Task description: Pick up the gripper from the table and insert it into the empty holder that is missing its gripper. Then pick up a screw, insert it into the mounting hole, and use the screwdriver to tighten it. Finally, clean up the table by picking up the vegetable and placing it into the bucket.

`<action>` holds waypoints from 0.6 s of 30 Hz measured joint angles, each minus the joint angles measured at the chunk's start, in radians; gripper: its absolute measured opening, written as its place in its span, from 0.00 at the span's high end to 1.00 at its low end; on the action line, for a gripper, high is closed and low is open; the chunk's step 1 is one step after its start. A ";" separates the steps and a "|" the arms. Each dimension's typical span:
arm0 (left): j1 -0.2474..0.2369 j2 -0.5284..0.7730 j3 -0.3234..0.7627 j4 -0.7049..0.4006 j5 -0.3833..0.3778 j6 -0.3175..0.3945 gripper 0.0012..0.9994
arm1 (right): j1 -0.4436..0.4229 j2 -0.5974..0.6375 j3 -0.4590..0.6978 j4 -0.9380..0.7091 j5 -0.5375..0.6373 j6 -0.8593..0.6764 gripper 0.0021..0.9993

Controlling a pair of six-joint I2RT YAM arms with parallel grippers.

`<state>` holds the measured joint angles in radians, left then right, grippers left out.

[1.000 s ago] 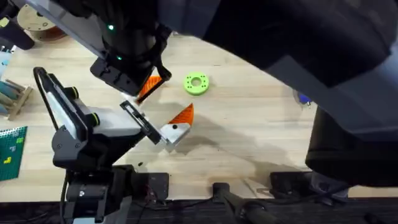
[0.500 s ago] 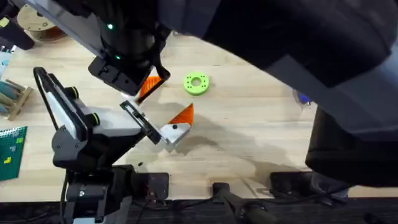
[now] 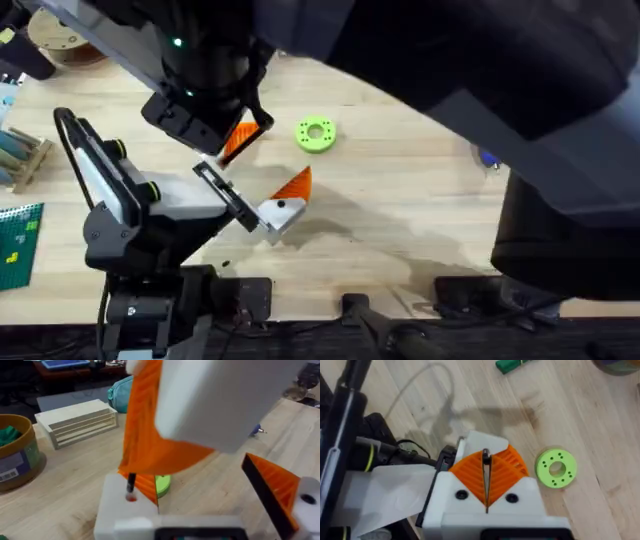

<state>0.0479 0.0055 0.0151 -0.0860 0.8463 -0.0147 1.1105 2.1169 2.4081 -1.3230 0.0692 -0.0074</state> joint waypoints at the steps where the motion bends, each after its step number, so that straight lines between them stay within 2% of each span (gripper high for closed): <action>1: 0.000 0.000 0.000 0.000 0.000 0.000 0.01 | 0.000 0.002 0.000 -0.001 -0.001 0.000 1.00; 18: 0.000 0.001 0.000 -0.002 0.003 -0.005 0.01 | -0.012 0.032 0.002 0.000 -0.007 0.000 1.00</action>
<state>0.0479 0.0064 0.0151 -0.0875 0.8490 -0.0196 1.0986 2.1487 2.4096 -1.3233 0.0627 -0.0073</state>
